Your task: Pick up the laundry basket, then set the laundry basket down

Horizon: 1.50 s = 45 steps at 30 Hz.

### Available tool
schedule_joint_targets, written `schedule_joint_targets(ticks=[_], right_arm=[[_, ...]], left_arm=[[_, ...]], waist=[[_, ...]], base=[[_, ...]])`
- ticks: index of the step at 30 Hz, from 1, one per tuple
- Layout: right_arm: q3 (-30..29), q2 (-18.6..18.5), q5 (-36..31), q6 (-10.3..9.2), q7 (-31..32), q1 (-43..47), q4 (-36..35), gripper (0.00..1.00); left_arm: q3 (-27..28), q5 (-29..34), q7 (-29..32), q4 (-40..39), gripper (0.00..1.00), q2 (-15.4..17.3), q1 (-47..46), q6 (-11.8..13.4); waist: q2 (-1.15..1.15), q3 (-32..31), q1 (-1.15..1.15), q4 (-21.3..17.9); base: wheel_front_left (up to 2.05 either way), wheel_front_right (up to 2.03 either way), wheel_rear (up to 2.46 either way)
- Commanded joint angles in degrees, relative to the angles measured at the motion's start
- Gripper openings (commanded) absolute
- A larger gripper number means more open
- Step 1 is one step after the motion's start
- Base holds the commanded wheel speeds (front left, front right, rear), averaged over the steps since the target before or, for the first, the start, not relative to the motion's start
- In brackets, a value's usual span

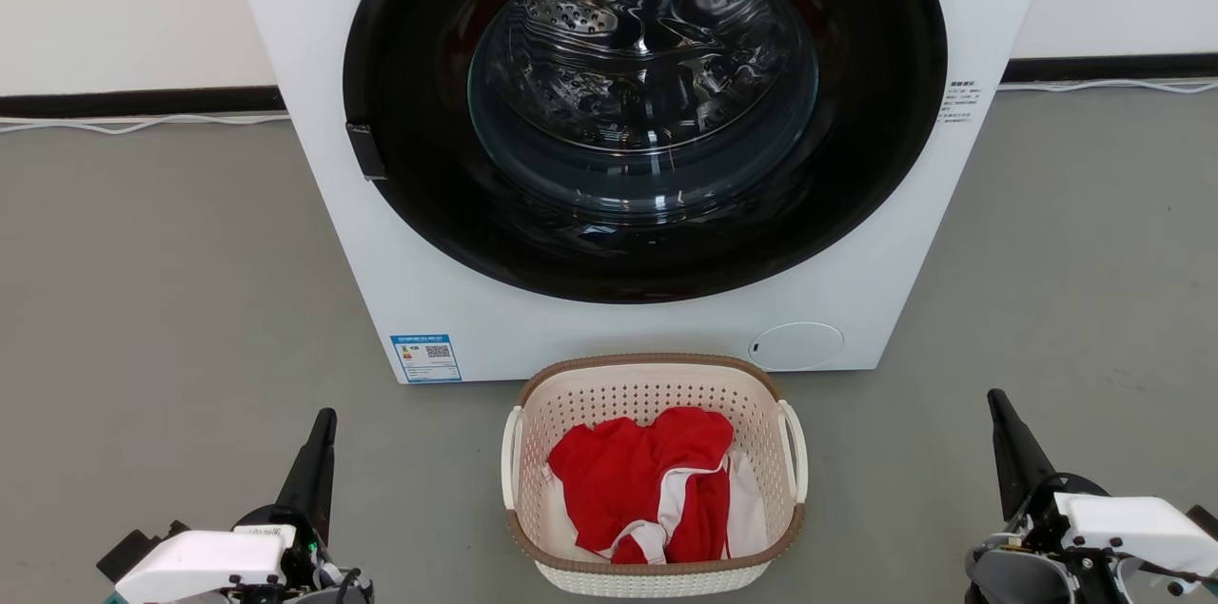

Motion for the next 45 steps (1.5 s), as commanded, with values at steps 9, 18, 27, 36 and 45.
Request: schedule_joint_targets(ticks=[9, 18, 27, 36, 45], right_arm=[[1.04, -0.20, 0.39, 0.42, 0.43, -2.27, -1.76, 0.00], [1.04, -0.20, 0.39, 0.42, 0.43, -2.27, -1.76, 0.00], [1.04, -0.20, 0.39, 0.42, 0.43, -2.27, -1.76, 0.00], [0.25, 0.17, -0.12, -0.02, -0.30, 0.69, 1.20, 1.00], [0.81, 0.14, -2.37, 0.02, -1.99, 1.28, 0.10, 1.00]], left_arm=[[1.76, -0.28, 0.36, -1.65, 0.00, 0.60, -3.23, -0.41], [1.76, -0.28, 0.36, -1.65, 0.00, 0.60, -3.23, -0.41], [1.76, -0.28, 0.36, -1.65, 0.00, 0.60, -3.23, -0.41], [-0.27, 0.06, -0.38, 1.45, 1.00, -0.28, 0.81, 0.03], [-1.43, 0.94, -2.08, 1.64, 1.00, -0.21, 0.95, -0.01]], waist=[[0.00, 0.00, 0.00, 0.00], [0.00, 0.00, 0.00, 0.00], [0.00, 0.00, 0.00, 0.00], [0.00, 0.03, 0.00, -0.01], [0.00, 0.06, 0.01, -0.09]], base=[[0.00, 0.00, 0.00], [0.00, 0.00, 0.00], [0.00, 0.00, 0.00], [0.00, 0.00, 0.00], [0.00, 0.00, 0.00]])
